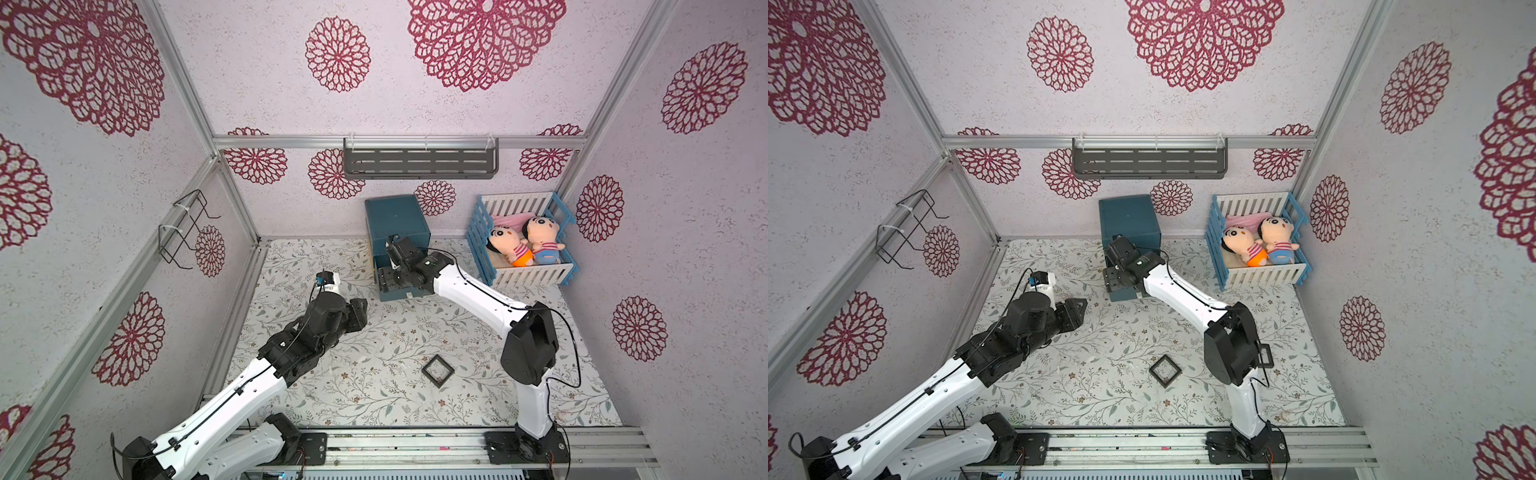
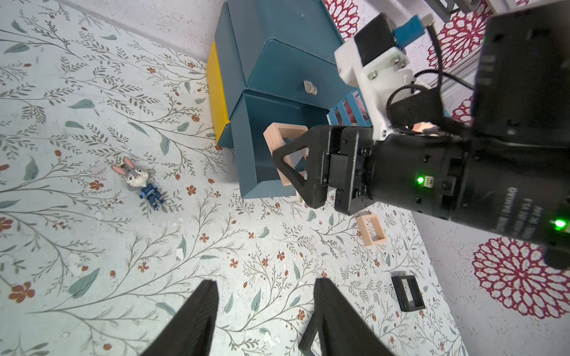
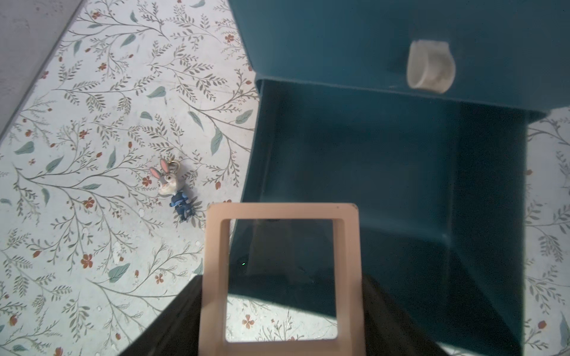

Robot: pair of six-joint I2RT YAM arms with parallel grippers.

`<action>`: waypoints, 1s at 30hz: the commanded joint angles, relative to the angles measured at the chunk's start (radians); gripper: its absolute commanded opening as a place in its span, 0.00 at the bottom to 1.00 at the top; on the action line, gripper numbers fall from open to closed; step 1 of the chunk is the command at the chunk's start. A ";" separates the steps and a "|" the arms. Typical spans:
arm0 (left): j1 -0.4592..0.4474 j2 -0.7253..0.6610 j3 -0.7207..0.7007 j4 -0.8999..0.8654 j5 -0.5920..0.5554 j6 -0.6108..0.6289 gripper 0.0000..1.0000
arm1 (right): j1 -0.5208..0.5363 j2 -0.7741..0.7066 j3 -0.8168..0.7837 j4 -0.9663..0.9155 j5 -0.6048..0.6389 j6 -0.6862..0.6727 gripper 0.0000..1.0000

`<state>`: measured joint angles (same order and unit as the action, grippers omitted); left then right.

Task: Place the brooch boxes into the drawer by color
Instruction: Place the brooch box in the drawer.

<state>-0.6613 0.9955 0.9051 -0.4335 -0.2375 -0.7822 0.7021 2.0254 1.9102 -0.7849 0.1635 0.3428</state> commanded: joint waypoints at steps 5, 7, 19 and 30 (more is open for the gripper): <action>0.050 0.030 0.045 0.012 0.054 0.043 0.57 | -0.026 0.135 0.237 -0.104 0.022 0.017 0.47; 0.054 0.035 0.050 0.014 0.058 0.047 0.57 | -0.027 0.167 0.269 -0.120 0.034 0.021 0.47; 0.064 0.056 0.059 0.030 0.076 0.051 0.57 | -0.046 0.178 0.190 -0.061 0.034 0.044 0.48; 0.064 0.081 0.067 0.042 0.094 0.047 0.57 | -0.052 0.233 0.204 -0.020 -0.002 0.035 0.59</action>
<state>-0.6071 1.0744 0.9497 -0.4156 -0.1535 -0.7483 0.6563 2.2517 2.0892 -0.8387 0.1795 0.3695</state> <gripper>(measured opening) 0.567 0.751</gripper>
